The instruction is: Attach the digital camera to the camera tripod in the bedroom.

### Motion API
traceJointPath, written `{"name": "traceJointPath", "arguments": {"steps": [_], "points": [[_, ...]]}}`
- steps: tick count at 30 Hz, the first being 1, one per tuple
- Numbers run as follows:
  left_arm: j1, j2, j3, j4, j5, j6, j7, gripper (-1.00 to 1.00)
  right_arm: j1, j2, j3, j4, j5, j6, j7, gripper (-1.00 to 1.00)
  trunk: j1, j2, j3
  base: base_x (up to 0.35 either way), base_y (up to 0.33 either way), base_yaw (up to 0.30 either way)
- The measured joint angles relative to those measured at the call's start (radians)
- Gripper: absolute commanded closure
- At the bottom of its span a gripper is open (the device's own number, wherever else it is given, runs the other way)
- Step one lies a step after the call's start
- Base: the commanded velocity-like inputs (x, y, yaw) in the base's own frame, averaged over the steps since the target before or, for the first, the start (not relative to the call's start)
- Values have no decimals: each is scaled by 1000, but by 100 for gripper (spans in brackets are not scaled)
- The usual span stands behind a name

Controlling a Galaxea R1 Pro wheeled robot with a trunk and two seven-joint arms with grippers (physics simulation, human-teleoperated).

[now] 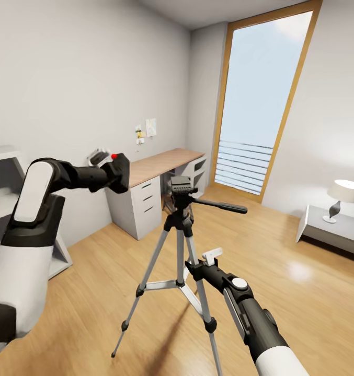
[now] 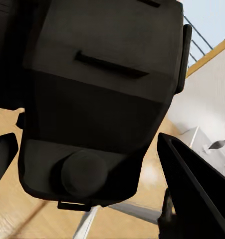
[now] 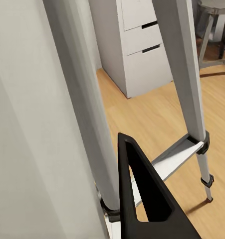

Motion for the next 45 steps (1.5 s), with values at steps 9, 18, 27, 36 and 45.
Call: {"name": "traceJointPath", "arguments": {"steps": [9,18,27,36,45], "points": [[-390,-115,-3,358,3,40,10,100,0,-2,0,-4,-3,5,-3,100,0,0,0,0,0,0],[-460,-208,-16,469,-17,68,54,100,0,0,1,-3,-5,3,-12,100,0,0,0,0,0,0],[-464,-214,-24,423,-22,65,104,100,0,-1,1,-7,-5,10,-13,100,0,0,0,0,0,0],[-464,-217,-99,311,-52,56,136,100,0,1,1,-12,-4,17,-16,100,0,0,0,0,0,0],[-464,-222,-156,248,-69,60,129,100,0,1,0,-15,-2,21,-15,100,0,0,0,0,0,0]]}}
